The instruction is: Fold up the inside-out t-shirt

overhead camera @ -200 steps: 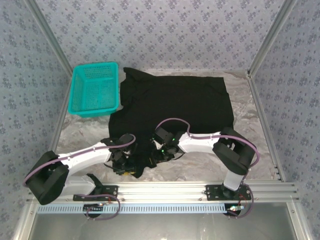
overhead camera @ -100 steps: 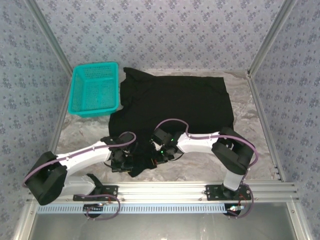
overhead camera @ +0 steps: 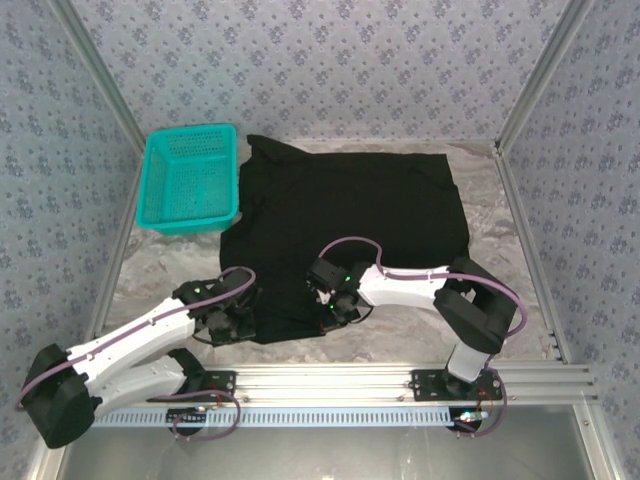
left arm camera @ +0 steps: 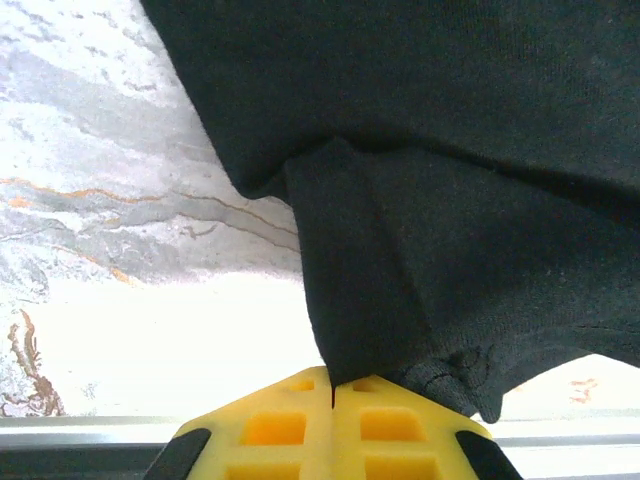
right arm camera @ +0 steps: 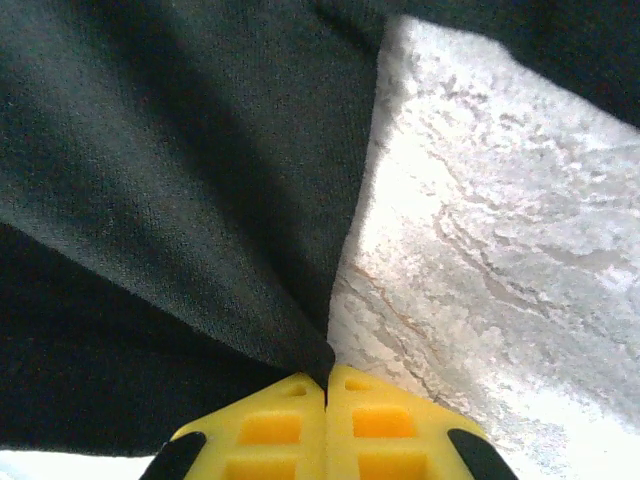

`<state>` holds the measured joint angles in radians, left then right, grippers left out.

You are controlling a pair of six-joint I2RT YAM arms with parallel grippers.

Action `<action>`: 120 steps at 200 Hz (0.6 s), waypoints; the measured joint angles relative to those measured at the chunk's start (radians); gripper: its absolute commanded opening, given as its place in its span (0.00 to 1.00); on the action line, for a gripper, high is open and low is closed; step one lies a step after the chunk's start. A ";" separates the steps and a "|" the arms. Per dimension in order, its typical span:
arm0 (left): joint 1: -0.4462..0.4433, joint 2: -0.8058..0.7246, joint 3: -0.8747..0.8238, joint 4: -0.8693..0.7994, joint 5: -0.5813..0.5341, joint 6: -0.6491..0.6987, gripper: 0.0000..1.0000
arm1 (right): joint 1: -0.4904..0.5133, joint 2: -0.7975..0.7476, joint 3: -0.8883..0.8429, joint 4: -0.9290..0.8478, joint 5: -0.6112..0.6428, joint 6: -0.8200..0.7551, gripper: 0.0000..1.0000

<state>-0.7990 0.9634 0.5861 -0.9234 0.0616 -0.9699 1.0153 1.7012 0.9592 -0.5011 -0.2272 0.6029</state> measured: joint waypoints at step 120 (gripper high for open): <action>-0.034 -0.082 -0.006 -0.170 -0.063 -0.117 0.47 | -0.002 -0.084 0.014 -0.059 0.028 -0.119 0.43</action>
<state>-0.8333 0.8818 0.5800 -1.0935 -0.0013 -1.0874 1.0130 1.6173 0.9730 -0.5598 -0.1989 0.4835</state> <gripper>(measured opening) 0.460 0.398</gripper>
